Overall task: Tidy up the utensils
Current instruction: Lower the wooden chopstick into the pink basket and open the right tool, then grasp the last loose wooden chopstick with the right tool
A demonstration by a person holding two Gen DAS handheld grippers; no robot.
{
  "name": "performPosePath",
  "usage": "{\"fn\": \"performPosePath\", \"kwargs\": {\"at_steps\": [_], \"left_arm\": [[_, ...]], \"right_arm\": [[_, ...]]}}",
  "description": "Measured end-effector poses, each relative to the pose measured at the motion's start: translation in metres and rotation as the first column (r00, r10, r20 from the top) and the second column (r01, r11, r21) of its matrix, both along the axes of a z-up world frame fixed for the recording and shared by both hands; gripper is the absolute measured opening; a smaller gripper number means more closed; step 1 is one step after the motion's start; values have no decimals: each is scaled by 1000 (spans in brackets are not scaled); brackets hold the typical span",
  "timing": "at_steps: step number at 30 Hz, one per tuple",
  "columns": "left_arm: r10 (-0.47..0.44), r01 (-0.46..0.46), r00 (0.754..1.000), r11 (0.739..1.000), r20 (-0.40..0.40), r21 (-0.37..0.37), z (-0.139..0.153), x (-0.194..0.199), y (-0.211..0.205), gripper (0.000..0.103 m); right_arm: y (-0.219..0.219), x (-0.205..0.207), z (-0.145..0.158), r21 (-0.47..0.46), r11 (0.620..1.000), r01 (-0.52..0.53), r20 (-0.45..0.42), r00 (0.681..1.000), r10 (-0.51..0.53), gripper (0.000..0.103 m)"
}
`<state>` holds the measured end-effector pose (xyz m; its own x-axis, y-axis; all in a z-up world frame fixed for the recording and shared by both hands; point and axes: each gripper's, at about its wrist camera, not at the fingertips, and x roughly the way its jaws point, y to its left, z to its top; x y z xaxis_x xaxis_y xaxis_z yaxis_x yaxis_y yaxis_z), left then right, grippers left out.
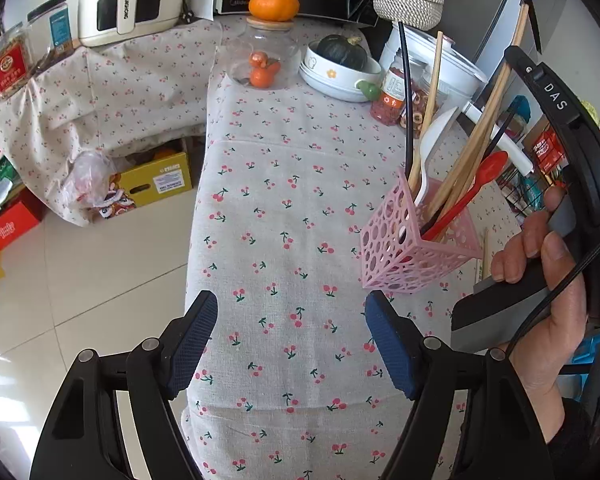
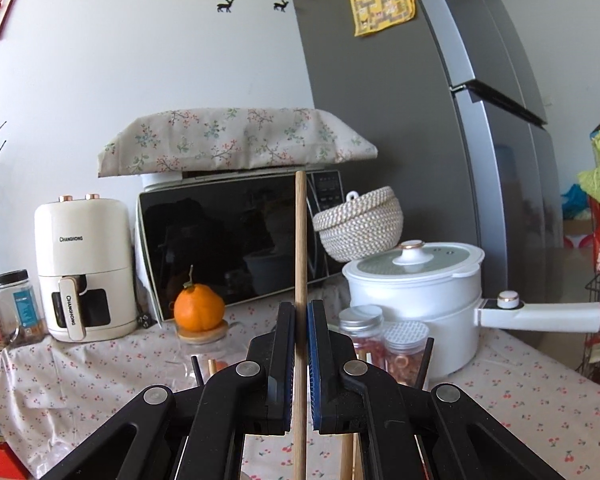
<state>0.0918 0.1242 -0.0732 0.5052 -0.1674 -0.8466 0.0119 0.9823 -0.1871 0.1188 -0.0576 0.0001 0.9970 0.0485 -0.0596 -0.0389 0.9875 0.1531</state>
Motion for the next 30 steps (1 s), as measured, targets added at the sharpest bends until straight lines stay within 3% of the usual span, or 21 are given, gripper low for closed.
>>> {"fn": "performPosePath", "kwargs": {"at_steps": [5,9,11,13,19,25,30], "left_arm": [[9,-9,1000,1000,4,-3,1,1,1,79],[-2,2,1000,1000,10,-7,4,-1,-4,79],[-10,10,1000,1000,13,-10,5,-3,-7,79],[-18,18,1000,1000,13,-21,7,-4,-11,79],[-46,47,998,998,33,-40,18,-14,-27,79],[-80,81,996,996,28,-44,21,-24,-48,79],[-97,98,995,995,20,-27,18,-28,-69,83]], "right_arm": [[2,-3,-17,5,1000,-16,-41,999,16,5],[-5,-10,-8,8,999,-40,-56,998,40,9],[-10,-13,1,8,998,-58,-69,996,59,19],[-18,-17,12,1,997,-78,-79,994,77,39],[-52,-29,42,-27,996,-87,-134,987,83,64],[-96,-44,47,-21,997,-80,-224,972,73,83],[-131,-48,32,13,998,-59,-340,939,60,91]]}}
